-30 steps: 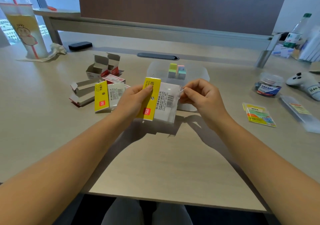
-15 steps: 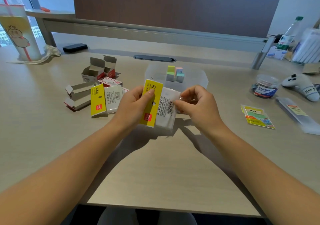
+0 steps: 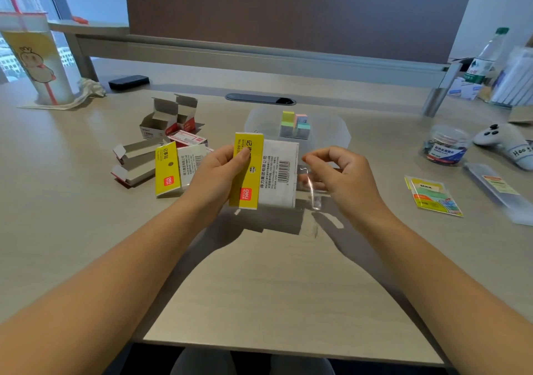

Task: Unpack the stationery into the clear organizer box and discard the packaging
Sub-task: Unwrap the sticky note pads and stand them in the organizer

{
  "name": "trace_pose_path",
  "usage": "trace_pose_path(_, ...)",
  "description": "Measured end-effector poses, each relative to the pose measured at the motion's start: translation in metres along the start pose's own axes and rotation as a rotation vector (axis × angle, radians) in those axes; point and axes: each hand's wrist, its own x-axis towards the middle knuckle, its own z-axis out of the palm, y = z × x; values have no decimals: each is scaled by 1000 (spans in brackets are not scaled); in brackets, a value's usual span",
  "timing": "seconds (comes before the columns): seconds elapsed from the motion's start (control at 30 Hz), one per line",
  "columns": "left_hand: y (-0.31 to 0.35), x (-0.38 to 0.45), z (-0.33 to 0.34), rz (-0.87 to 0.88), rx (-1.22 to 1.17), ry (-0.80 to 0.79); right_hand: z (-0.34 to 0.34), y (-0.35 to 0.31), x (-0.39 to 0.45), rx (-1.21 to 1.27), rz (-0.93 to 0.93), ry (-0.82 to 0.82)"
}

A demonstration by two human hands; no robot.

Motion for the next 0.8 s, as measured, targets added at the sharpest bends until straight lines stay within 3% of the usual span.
trace_pose_path(0.17,0,-2,0,2,-40,-52,0,-2,1,16,79,-104)
trace_pose_path(0.47,0,-4,-1,44,10,-59,-3,-10,7,175,235,-144)
trace_pose_path(0.8,17,3,-5,-1,-52,-74,-10,-35,25,150,212,-154)
